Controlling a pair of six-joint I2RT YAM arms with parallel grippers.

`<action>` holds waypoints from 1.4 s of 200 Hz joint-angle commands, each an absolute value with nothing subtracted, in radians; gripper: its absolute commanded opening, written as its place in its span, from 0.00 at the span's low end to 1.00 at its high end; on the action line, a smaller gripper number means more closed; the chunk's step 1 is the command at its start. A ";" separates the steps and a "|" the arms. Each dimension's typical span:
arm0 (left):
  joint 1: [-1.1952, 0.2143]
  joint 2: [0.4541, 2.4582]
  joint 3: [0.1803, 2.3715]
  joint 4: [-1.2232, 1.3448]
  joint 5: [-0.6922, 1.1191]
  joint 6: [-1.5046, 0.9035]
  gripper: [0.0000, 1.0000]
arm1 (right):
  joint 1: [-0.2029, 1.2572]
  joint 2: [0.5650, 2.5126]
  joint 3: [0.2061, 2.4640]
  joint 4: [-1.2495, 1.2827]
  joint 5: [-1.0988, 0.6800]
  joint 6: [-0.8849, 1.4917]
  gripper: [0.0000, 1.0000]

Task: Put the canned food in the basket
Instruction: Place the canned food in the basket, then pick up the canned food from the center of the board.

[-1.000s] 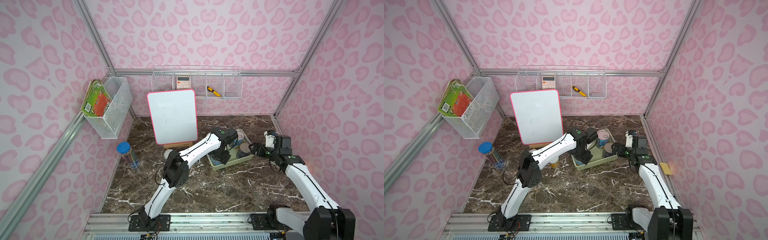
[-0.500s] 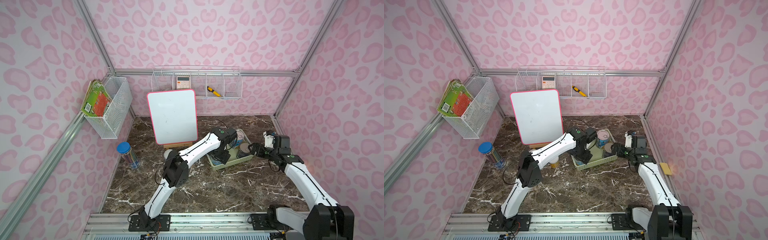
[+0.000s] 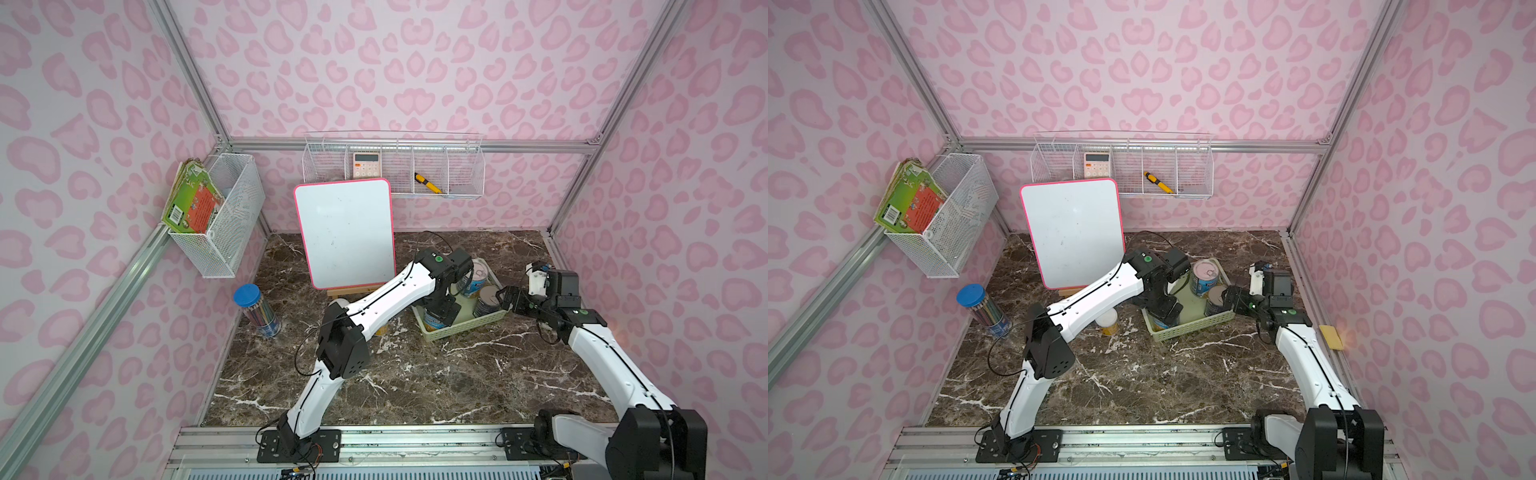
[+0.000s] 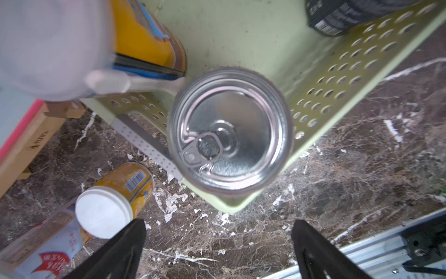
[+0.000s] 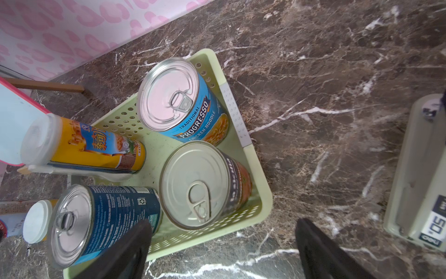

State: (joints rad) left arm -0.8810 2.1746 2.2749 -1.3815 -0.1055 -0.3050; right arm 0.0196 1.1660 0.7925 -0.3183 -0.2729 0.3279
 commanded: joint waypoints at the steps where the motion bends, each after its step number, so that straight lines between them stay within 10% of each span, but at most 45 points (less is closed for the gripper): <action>1: -0.900 2.101 2.303 -1.447 -0.163 -0.339 0.99 | 0.021 1.172 0.794 -0.301 -0.267 0.319 0.96; 99: -0.798 1.491 1.527 -1.201 -0.299 -0.461 0.99 | 0.026 1.157 0.796 -0.302 -0.283 0.319 0.96; 280: -0.603 1.891 1.524 -1.053 -0.058 -0.402 0.99 | 0.044 1.186 0.800 -0.300 -0.286 0.292 0.96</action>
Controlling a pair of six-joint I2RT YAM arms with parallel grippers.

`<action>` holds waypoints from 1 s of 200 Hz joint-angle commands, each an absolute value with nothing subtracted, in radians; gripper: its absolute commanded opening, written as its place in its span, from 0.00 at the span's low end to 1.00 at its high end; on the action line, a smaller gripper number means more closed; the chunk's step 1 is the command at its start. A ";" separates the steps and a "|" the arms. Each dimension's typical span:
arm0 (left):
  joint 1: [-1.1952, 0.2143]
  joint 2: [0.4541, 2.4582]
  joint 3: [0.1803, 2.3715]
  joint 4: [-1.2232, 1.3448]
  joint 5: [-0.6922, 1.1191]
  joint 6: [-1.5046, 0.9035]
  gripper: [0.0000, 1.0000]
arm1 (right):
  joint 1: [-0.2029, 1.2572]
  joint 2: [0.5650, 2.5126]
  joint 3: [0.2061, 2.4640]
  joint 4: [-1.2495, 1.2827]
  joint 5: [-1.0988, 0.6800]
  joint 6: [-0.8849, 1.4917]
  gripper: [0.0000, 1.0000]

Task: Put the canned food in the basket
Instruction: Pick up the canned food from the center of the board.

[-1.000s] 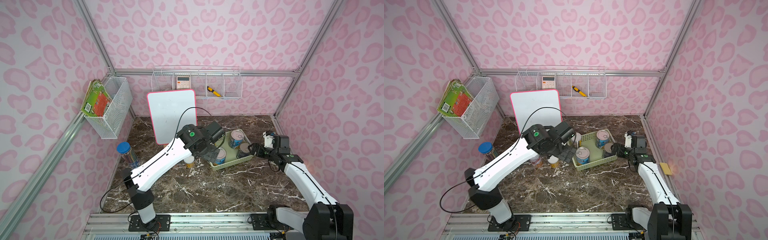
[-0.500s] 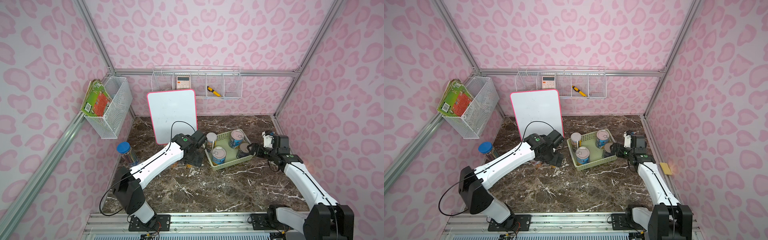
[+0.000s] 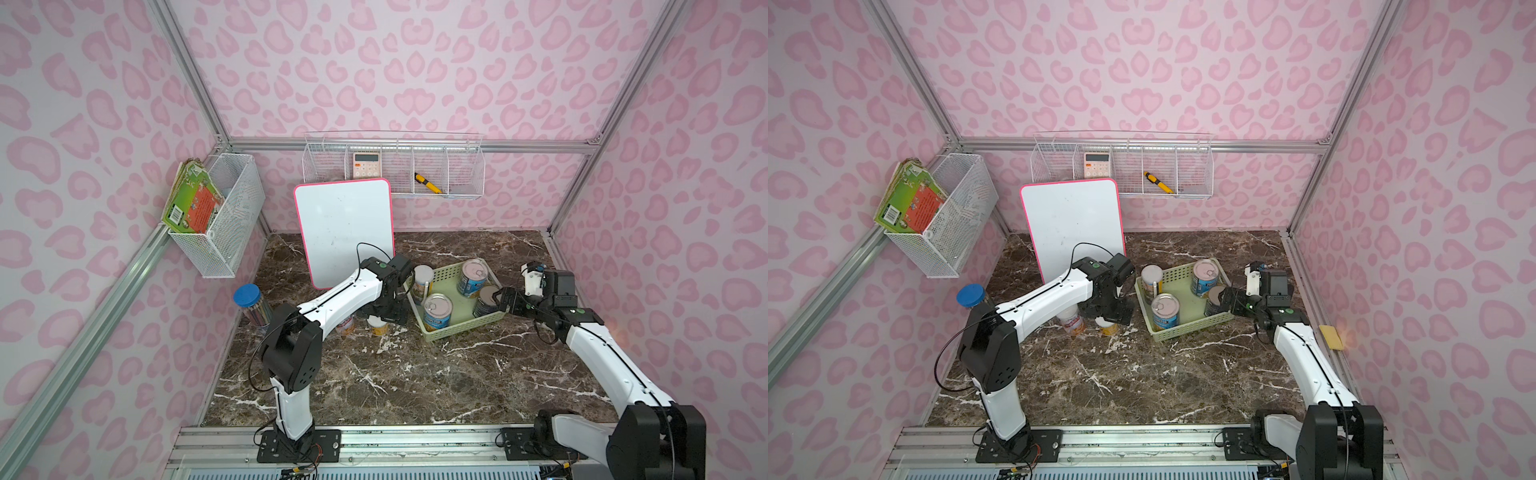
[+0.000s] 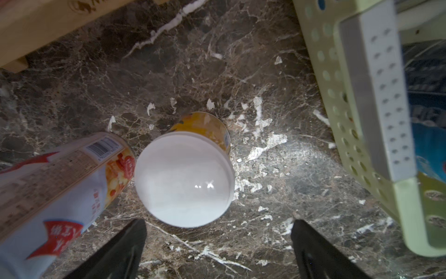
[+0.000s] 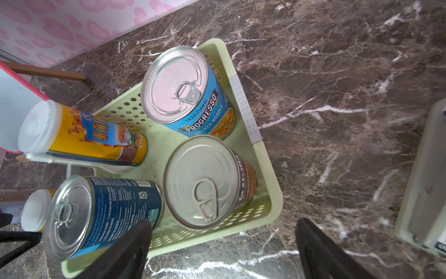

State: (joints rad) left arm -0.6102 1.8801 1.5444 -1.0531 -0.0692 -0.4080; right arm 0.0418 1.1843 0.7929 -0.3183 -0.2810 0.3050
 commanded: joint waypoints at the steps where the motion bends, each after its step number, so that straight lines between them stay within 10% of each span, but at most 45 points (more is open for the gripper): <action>1: -0.603 1.891 1.522 -1.052 -0.059 -0.403 0.99 | 0.045 1.186 0.800 -0.300 -0.286 0.292 0.96; 113: -0.555 1.937 1.460 -0.943 -0.073 -0.382 0.86 | 0.061 1.191 0.782 -0.287 -0.279 0.287 0.96; 161: -0.557 1.925 1.471 -0.979 -0.066 -0.362 0.30 | 0.065 1.189 0.774 -0.282 -0.276 0.284 0.96; 200: -0.593 1.774 1.491 -1.116 -0.091 -0.373 0.18 | 0.064 1.183 0.770 -0.282 -0.266 0.280 0.96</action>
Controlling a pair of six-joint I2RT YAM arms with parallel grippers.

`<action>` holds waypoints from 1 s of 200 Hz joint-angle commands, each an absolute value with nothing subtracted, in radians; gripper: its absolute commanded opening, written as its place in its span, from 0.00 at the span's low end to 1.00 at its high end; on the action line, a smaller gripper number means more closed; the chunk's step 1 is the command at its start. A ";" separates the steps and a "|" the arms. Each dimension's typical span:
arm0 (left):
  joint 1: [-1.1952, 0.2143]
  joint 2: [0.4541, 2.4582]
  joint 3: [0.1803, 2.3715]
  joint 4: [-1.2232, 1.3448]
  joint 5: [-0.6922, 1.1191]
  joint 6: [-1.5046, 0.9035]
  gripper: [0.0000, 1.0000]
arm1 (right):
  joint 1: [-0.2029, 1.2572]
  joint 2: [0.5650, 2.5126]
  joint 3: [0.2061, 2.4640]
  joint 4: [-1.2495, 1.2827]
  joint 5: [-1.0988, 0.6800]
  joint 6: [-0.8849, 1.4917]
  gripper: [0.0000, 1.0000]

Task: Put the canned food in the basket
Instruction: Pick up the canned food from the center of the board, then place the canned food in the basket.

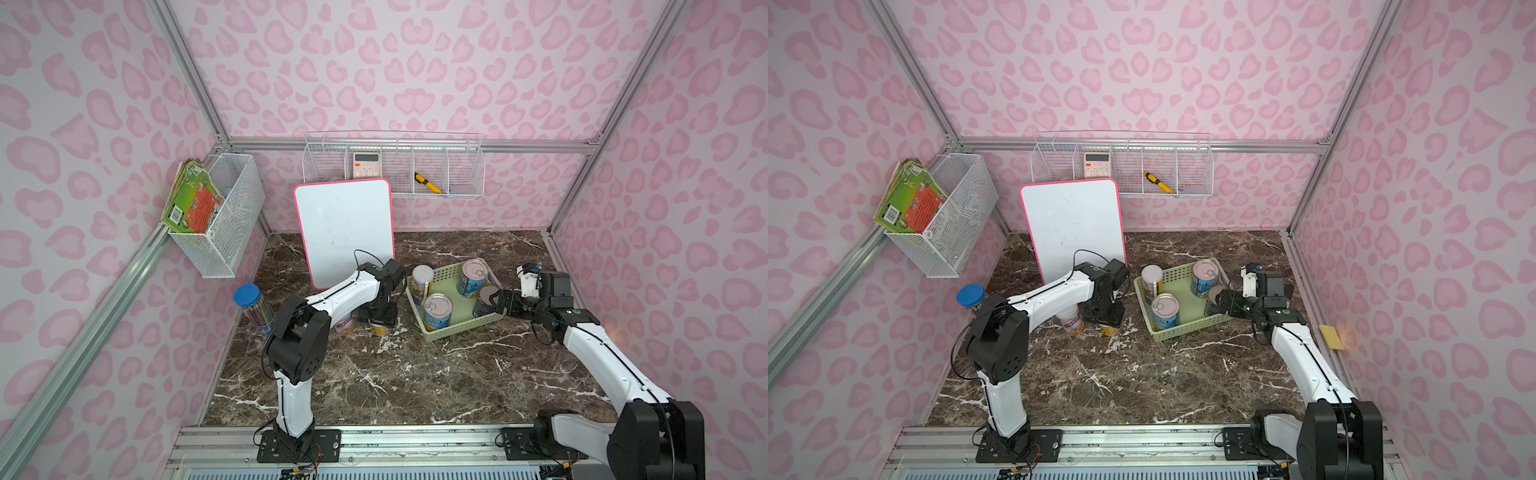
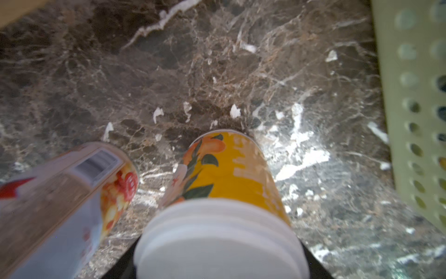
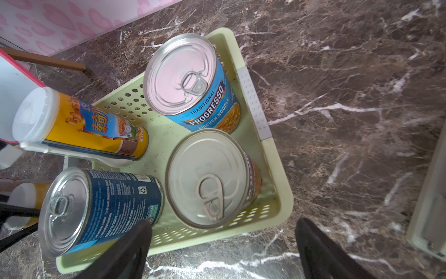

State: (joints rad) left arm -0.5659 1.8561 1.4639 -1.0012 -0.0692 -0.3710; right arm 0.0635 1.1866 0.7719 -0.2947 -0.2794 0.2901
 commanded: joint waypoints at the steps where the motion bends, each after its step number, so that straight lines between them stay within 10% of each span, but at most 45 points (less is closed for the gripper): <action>1: -0.595 1.770 1.493 -1.120 -0.093 -0.374 0.18 | 0.065 1.183 0.770 -0.283 -0.267 0.280 0.96; 60: -0.787 1.711 1.828 -1.236 -0.099 -0.285 0.12 | 0.052 1.167 0.767 -0.300 -0.199 0.308 0.96; 146: -0.885 2.237 2.629 -1.316 0.038 -0.062 0.10 | 0.041 1.111 0.699 -0.272 -0.202 0.326 0.96; 200: -0.886 2.365 2.645 -1.276 0.074 0.001 0.03 | 0.040 1.067 0.631 -0.242 -0.194 0.339 0.96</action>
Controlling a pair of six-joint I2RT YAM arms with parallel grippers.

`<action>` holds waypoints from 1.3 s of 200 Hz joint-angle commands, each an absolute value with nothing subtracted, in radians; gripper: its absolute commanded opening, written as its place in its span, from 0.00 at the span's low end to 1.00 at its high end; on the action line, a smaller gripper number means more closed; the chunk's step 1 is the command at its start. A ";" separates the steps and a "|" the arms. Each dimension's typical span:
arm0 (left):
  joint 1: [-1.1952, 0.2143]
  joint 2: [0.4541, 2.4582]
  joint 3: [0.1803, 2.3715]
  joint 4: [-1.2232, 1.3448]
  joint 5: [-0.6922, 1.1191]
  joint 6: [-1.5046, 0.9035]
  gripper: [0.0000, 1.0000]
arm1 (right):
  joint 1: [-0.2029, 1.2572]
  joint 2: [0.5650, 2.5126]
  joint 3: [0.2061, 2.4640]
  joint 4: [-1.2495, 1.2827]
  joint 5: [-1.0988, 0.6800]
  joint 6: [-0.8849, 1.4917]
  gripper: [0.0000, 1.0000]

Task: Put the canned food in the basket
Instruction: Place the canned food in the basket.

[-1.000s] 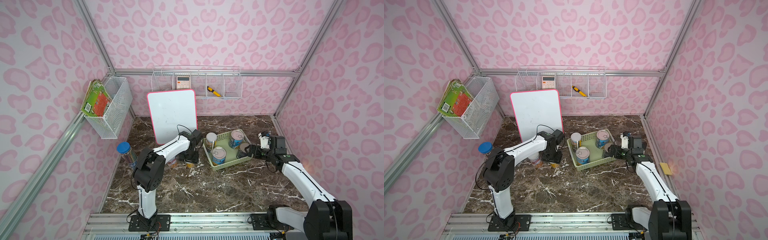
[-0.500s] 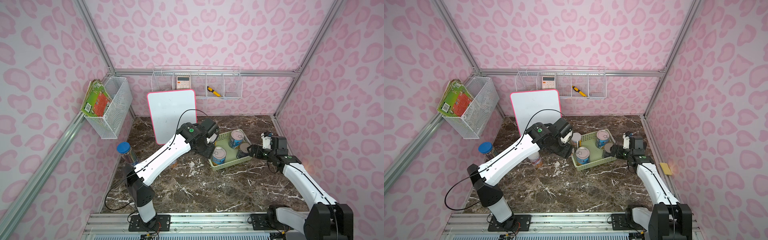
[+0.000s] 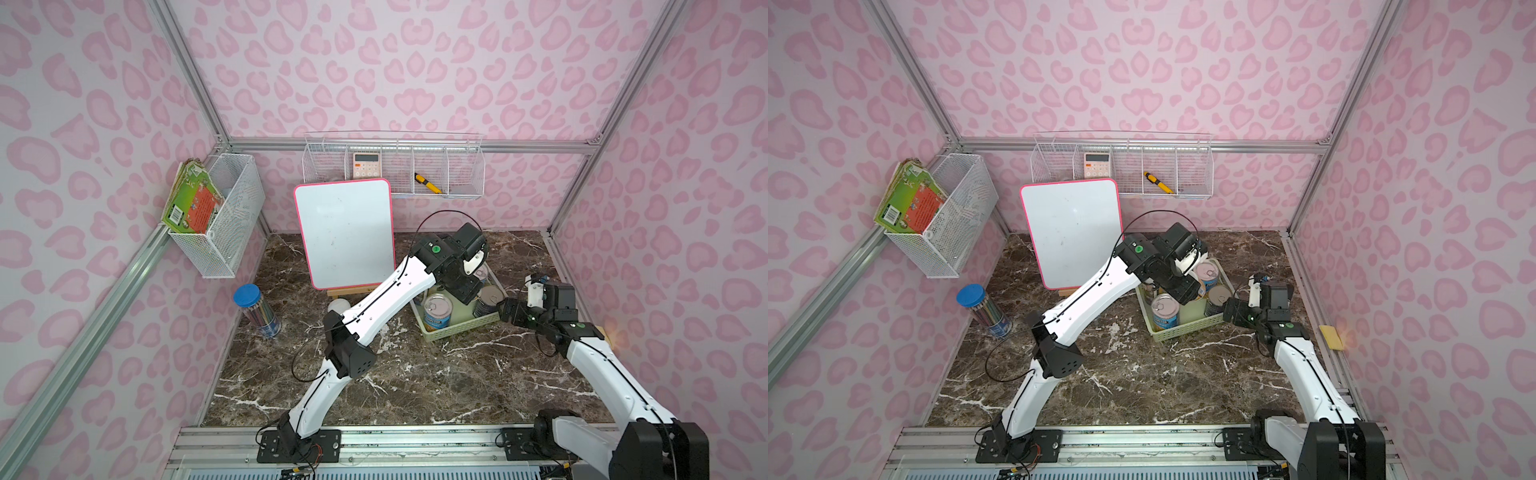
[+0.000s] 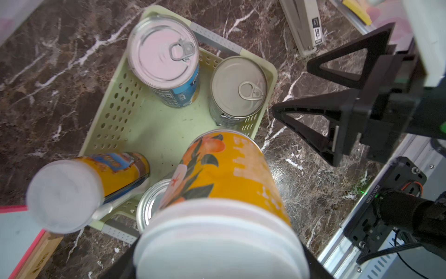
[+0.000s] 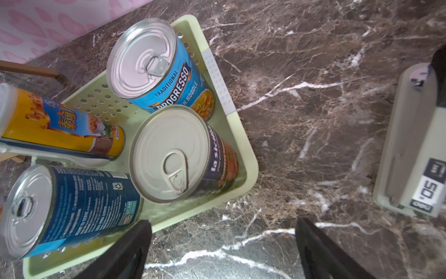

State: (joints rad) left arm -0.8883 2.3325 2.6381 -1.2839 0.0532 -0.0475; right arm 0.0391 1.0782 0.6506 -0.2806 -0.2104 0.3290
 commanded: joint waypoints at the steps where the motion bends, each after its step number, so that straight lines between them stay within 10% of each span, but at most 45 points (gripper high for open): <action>1: -0.886 2.368 2.645 -1.276 0.072 0.001 0.03 | 0.040 1.067 0.631 -0.242 -0.193 0.339 0.96; 181: -0.894 2.562 2.612 -1.334 -0.046 0.095 0.04 | 0.012 1.104 0.546 -0.170 -0.259 0.342 0.96; 223: -0.907 2.563 2.611 -1.327 -0.064 0.126 0.54 | 0.012 1.117 0.546 -0.167 -0.268 0.339 0.96; 260: -0.920 2.558 2.611 -1.300 -0.039 0.129 0.70 | 0.012 1.119 0.545 -0.167 -0.272 0.338 0.96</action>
State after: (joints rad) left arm -0.9092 2.5546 2.6095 -1.2465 -0.0853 0.1322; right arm 0.0120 1.1168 0.5461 -0.1833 -0.2649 0.3454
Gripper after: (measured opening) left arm 0.697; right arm 0.960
